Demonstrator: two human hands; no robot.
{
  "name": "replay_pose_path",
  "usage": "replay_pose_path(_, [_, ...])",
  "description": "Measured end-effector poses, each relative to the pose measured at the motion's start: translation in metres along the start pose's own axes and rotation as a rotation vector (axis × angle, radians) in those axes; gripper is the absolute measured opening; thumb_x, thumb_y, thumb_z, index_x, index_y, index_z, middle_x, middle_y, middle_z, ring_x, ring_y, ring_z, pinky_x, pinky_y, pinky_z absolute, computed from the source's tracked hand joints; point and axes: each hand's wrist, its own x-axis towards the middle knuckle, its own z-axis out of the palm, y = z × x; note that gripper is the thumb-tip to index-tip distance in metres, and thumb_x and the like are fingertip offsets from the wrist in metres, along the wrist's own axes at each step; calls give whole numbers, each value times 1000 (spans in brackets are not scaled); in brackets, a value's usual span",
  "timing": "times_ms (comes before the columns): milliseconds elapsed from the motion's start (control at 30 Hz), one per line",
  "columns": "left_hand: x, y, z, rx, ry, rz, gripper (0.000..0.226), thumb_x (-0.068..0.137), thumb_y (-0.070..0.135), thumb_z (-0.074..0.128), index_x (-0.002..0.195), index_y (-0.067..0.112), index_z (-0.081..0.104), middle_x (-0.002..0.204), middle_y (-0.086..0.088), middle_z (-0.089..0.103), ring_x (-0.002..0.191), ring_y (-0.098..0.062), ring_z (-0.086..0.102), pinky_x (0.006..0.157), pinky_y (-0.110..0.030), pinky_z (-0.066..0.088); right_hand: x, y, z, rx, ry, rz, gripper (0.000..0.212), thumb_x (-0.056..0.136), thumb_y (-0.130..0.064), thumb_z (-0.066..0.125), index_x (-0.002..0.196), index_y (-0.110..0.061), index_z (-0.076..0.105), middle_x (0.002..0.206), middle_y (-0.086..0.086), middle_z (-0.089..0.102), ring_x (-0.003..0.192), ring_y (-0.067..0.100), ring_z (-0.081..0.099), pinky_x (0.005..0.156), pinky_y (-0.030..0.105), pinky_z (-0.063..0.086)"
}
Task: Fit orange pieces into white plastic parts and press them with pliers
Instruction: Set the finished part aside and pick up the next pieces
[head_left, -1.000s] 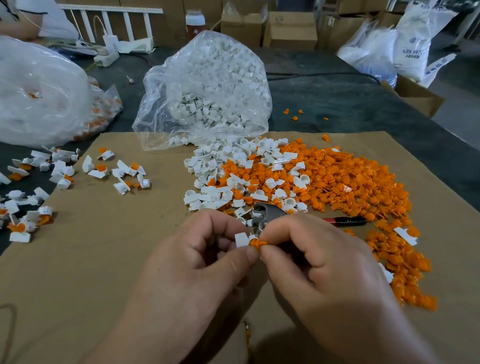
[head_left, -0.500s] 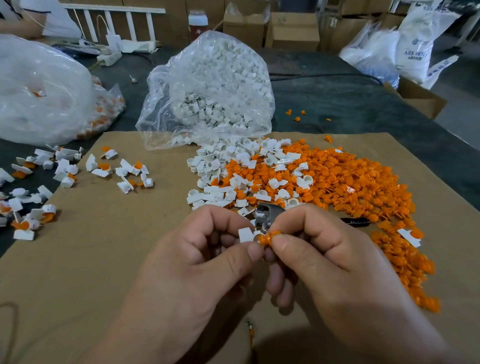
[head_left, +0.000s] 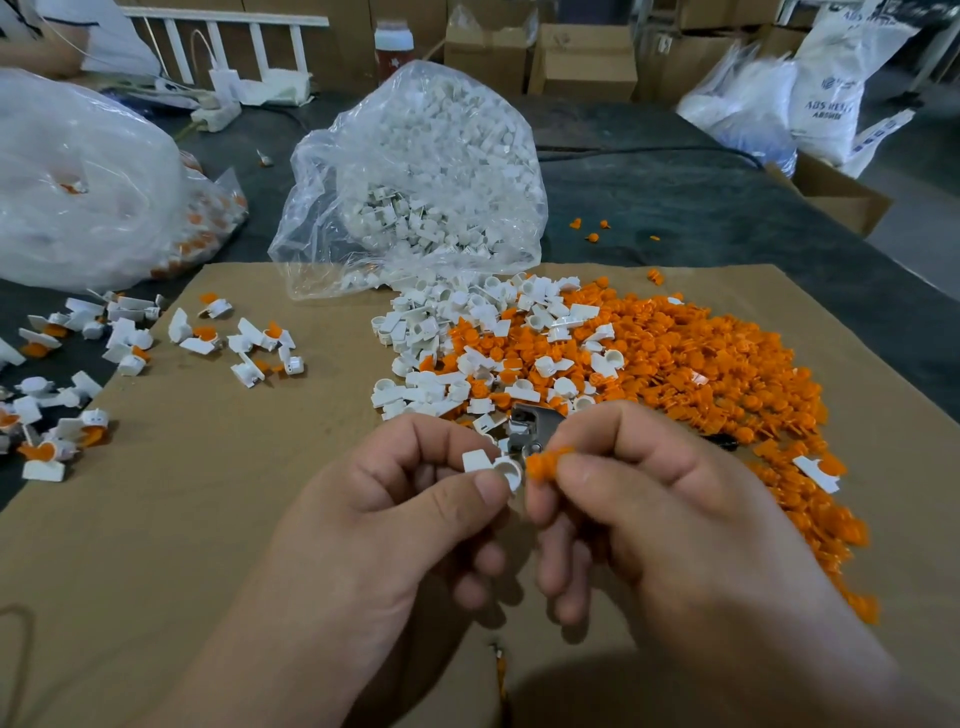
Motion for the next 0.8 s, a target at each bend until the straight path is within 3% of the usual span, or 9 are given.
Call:
replay_pose_path(67, [1,0,0,-32,18,-2,33,43,-6,84,64,17,73,55,-12,57,40,-16,54,33,-22,40,4,-6,-3,427,-44,144,10,80,-18,56,80,-8,58,63,13,59,39,20,52,36,24,42])
replay_pose_path(133, [2,-1,0,-56,40,0,10,58,9,75,63,17,72,55,-12,57,40,-17,54,32,-22,40,6,-10,-9,627,-124,203,11,83,-19,52,81,-8,52,63,11,53,38,16,48,35,21,40])
replay_pose_path(200, [3,0,-1,-61,45,3,6,58,14,75,64,17,72,56,-12,58,40,-17,55,33,-22,41,7,-11,-11,685,-208,244,15,88,-20,47,80,-9,54,64,9,50,40,14,47,35,22,40])
replay_pose_path(367, [2,1,0,9,27,12,36,35,10,91,65,17,73,57,-11,60,41,-17,55,34,-22,42,6,-11,-10,673,-250,290,23,93,-20,41,77,-8,52,58,7,52,39,14,46,35,23,40])
replay_pose_path(433, [2,0,-1,17,20,10,37,35,8,91,66,18,73,57,-10,60,42,-17,55,34,-21,42,5,-11,-11,649,-246,282,21,92,-20,42,78,-6,49,55,7,53,38,14,46,35,23,39])
replay_pose_path(500, [1,-1,-2,16,14,11,25,49,10,87,68,18,74,58,-10,60,43,-17,56,35,-22,42,5,-12,-8,600,-178,262,16,88,-19,47,81,-5,48,55,8,56,36,15,48,34,22,38])
replay_pose_path(567, [0,0,-3,37,7,-1,30,47,9,92,70,18,74,58,-10,60,44,-17,56,37,-23,42,4,-10,-4,447,-60,207,15,83,-18,52,80,-4,56,59,12,58,37,19,50,34,23,40])
replay_pose_path(667, [0,0,-3,50,31,-3,28,47,30,82,72,20,74,58,-11,60,45,-19,56,38,-23,43,-2,-5,2,-15,36,16,13,85,-27,54,77,-22,63,63,5,64,46,18,58,39,29,46])
replay_pose_path(800, [-1,-2,-4,160,60,15,29,52,39,76,78,24,73,60,-8,63,50,-20,62,44,-26,47,-10,3,4,-879,162,-341,10,88,-43,47,87,-36,53,71,-16,60,58,0,58,46,8,38])
